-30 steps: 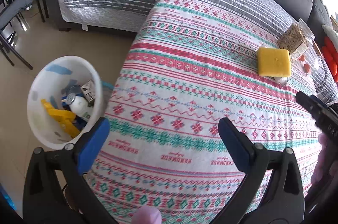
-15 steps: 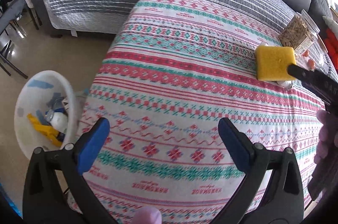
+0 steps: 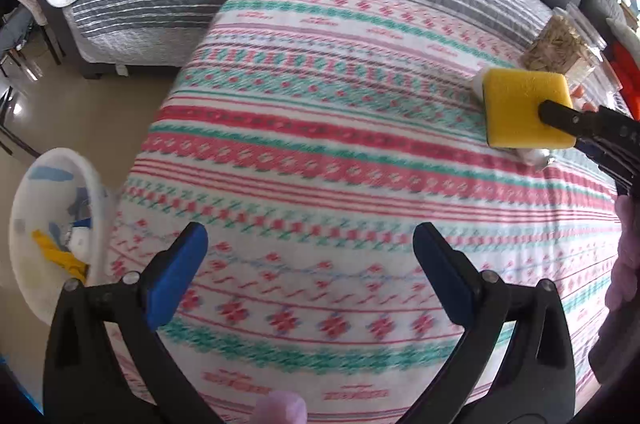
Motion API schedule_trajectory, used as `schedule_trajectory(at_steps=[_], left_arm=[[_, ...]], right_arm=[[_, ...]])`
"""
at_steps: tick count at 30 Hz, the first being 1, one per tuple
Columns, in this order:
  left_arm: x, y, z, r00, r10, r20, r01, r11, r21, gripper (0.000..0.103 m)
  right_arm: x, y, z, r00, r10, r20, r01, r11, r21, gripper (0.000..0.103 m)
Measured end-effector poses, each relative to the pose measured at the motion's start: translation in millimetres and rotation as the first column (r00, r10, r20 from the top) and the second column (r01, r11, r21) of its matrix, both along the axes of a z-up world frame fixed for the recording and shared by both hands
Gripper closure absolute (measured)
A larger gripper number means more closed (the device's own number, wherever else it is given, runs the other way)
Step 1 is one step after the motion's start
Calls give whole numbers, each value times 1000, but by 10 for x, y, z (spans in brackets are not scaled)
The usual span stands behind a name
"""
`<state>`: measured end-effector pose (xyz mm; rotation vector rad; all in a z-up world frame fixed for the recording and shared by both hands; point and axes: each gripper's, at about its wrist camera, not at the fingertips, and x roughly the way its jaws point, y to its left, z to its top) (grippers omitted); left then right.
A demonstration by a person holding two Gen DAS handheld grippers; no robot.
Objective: Collect trash
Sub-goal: 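Grasp the yellow sponge with the right gripper while the left grasps the white AD bottle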
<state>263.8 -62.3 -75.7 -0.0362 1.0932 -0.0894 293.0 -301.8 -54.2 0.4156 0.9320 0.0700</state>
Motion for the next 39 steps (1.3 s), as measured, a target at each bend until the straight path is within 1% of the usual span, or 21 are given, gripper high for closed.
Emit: schedule_trajectory(at_steps=[2,5,8,10,12,14,17,21,23,25,27,29,30,32,37,39], left_arm=[[-11,-122,17,1000,-10,19,10,1000,-6,1],[-61,-317,33,998,-23,50,25,999,-23,1],[-63,-534,29,996,-39,75,41,999,-23,1],[-46,-679,29,994,-42,97,43,999,-13,1],[7,-843,18,994,-19,108,21,1000,-17,1],[68,-1018,6,994,5,106,0,999,-52,1],[139,-1284,-2,993,34,116,-23,995,-99,7],[255,-1584,-16,988,35,147,-12,988,-154,9],[315,-1730,-51,989,30,145,-7,987,-161,17],[411,-1817,-114,993,33,109,-14,985,-173,34],[476,-1849,-158,996,45,79,-30,984,-173,44],[487,-1849,-161,996,43,75,-30,987,-160,53],[469,-1854,-154,997,33,73,-21,987,-159,59],[433,-1831,-144,998,-1,56,10,988,-156,60],[230,-1690,-68,997,-60,57,67,990,-124,61],[156,-1614,-30,995,-75,60,82,990,-116,61]], right_arm=[[-85,-122,125,999,-16,28,16,1000,9,66],[-278,-410,303,995,-57,80,60,997,-39,66],[-415,-697,329,990,-114,85,122,988,-98,66],[-522,-950,296,984,-162,74,171,974,-146,66],[-591,-1149,256,980,-187,62,194,971,-139,66],[-685,-1413,223,973,-225,49,230,966,-121,66],[-779,-1664,204,964,-263,42,266,959,-98,66],[-870,-1890,199,953,-299,36,301,952,-59,66],[-903,-1938,229,952,-304,41,306,951,-47,66],[-927,-1936,266,954,-297,49,299,953,-47,66],[-965,-1917,315,957,-283,59,287,956,-61,66],[-993,-1875,356,961,-268,71,274,958,-85,66],[-1012,-1862,380,962,-262,78,269,958,-99,66],[-1037,-1837,404,963,-258,84,266,957,-115,66],[-1140,-1782,478,964,-258,64,263,960,-99,66],[-1188,-1719,503,967,-247,59,252,961,-110,66]])
